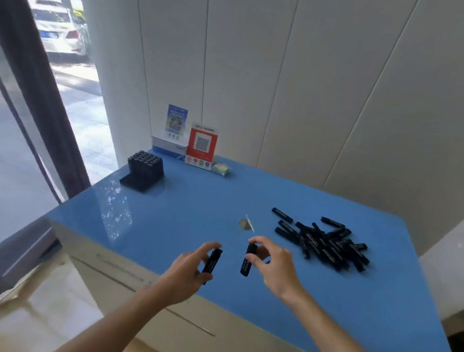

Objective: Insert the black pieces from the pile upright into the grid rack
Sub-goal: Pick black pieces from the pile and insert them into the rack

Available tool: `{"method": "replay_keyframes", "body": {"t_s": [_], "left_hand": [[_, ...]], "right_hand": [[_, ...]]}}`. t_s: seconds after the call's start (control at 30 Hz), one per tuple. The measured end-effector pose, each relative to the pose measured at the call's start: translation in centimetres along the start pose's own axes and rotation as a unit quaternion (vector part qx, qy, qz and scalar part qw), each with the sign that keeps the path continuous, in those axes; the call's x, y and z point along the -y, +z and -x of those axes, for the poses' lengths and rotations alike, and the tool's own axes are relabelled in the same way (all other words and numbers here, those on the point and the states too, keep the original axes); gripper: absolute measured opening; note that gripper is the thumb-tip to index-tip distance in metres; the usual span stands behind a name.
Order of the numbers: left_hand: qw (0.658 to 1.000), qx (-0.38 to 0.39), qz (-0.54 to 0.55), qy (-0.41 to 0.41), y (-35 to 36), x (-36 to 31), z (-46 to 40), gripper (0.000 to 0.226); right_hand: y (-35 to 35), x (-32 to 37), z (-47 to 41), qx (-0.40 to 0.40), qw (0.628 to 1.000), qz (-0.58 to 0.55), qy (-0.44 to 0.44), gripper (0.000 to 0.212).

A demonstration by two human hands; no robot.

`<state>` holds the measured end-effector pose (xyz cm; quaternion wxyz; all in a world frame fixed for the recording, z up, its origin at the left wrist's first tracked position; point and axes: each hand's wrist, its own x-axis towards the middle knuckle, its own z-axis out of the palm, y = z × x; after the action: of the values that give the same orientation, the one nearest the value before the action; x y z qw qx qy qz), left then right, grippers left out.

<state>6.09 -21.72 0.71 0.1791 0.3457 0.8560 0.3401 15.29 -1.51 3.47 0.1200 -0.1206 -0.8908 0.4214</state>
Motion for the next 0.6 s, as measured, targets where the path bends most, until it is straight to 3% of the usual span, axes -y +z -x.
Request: {"method": "replay_keyframes", "body": {"t_s": [0.23, 0.6], "left_hand": [[1.000, -0.029, 0.001, -0.010, -5.6, 6.4, 1.4, 0.056], [0.999, -0.048, 0.008, -0.001, -11.3, 11.9, -5.9, 0.052]], "right_hand": [[5.7, 4.0, -2.7, 0.009, 1.000, -0.003, -0.010, 0.021], [9.5, 4.7, -13.5, 0.012, 1.000, -0.009, -0.009, 0.024]]}}
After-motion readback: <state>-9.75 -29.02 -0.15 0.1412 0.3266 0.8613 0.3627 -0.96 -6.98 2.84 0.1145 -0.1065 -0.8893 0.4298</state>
